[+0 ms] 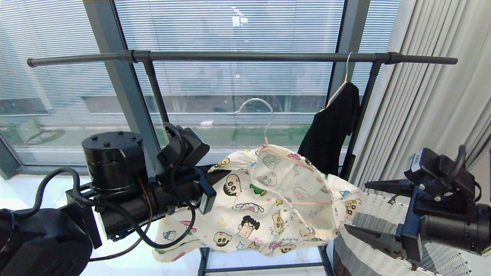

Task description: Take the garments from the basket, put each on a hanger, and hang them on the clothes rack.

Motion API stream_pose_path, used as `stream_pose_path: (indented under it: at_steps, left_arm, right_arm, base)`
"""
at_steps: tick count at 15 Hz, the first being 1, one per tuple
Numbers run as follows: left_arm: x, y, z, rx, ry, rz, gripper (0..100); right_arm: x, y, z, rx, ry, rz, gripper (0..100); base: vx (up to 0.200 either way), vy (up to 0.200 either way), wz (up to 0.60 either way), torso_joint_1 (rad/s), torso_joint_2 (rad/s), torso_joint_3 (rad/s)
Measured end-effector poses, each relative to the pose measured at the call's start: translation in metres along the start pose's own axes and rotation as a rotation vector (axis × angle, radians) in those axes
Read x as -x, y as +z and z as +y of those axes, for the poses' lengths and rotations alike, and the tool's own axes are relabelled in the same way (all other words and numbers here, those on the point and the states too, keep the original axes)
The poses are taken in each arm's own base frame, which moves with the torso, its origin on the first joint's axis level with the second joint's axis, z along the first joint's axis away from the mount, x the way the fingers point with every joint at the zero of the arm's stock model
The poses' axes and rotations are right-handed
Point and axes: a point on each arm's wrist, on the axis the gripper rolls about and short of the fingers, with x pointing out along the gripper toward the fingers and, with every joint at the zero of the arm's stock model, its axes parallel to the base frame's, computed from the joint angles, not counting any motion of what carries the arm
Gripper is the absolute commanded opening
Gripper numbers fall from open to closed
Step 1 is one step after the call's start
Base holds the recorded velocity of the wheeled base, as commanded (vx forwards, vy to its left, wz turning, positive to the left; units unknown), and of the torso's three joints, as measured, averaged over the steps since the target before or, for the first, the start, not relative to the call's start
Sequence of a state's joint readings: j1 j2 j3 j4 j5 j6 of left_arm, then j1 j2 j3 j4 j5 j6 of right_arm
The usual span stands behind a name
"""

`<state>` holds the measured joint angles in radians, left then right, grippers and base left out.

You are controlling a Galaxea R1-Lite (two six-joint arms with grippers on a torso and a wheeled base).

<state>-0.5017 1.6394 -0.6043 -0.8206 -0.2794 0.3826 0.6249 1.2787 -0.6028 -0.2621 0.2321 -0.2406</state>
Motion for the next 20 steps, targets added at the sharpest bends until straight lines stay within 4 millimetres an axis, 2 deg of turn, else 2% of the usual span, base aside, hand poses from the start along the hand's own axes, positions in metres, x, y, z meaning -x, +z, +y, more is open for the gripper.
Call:
stream_pose_path:
  at_steps: [3,6,10,16,17,20]
  left_arm:
    - [-0.004,0.001,-0.020,-0.013,-0.076,-0.001,0]
    - [-0.006,0.006,-0.036,-0.052,-0.130,-0.017,0]
    - [-0.007,0.010,-0.045,-0.076,-0.154,-0.041,0]
    - [-0.006,0.012,-0.045,-0.090,-0.124,-0.056,0]
    - [-0.006,0.013,-0.047,-0.091,-0.127,-0.058,0]
    - [-0.006,0.015,-0.050,-0.097,-0.131,-0.071,0]
  right_arm:
    - [0.000,0.025,-0.014,0.124,0.067,0.036,100]
    - [-0.015,0.036,-0.023,0.175,0.141,0.077,100]
    - [-0.044,0.032,-0.024,0.178,0.241,0.141,100]
    - [-0.054,0.028,-0.022,0.161,0.294,0.173,100]
    - [-0.054,0.028,-0.022,0.161,0.293,0.173,0]
    - [-0.056,0.028,-0.022,0.160,0.291,0.176,0]
  base:
    - [0.000,0.000,0.00,0.000,0.00,0.000]
    - [0.000,0.000,0.00,0.000,0.00,0.000]
    - [0.000,0.000,0.00,0.000,0.00,0.000]
    - [0.000,0.000,0.00,0.000,0.00,0.000]
    - [0.000,0.000,0.00,0.000,0.00,0.000]
    - [0.000,0.000,0.00,0.000,0.00,0.000]
